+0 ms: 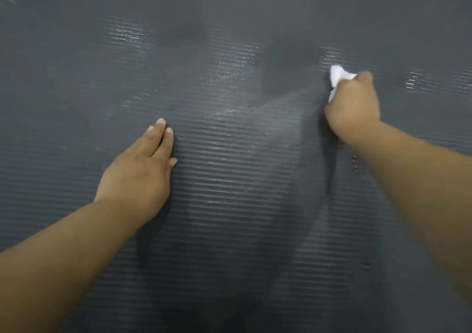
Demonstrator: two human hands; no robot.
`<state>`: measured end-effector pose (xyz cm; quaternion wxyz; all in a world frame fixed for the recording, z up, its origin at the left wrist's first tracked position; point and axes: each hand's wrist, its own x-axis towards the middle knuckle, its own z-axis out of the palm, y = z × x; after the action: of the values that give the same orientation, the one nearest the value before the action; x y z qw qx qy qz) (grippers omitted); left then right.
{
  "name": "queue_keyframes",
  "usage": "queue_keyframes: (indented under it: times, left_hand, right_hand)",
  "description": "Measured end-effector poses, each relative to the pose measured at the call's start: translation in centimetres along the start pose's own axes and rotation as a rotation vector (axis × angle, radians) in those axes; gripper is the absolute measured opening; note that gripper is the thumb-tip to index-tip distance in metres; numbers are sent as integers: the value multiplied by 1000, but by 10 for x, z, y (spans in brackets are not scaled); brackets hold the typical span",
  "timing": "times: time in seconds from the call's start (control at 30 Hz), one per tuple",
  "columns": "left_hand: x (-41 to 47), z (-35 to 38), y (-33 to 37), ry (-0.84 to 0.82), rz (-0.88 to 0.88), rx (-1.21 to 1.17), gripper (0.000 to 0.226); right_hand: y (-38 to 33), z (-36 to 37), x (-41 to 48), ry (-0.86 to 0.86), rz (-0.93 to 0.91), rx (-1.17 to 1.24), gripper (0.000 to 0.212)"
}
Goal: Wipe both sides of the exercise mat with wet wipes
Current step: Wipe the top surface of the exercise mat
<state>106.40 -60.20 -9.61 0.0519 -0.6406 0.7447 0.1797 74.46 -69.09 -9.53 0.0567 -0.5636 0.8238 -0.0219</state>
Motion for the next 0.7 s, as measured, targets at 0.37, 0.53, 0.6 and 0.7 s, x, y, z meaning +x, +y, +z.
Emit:
queue_keyframes:
  times: [0.37, 0.53, 0.6, 0.7]
  left_hand:
    - [6, -9, 14, -107, -73, 79, 57]
    - [5, 1, 15, -67, -83, 77, 56]
    - [5, 5, 15, -49, -85, 60, 55]
    - [5, 7, 18, -46, -117, 11, 55]
  right_hand:
    - [-97, 16, -9, -168, -707, -5, 37]
    - [35, 0, 37, 4, -31, -48, 47]
    - [43, 6, 23, 13, 60, 18, 39]
    - [15, 22, -21, -2, -215, 100, 38]
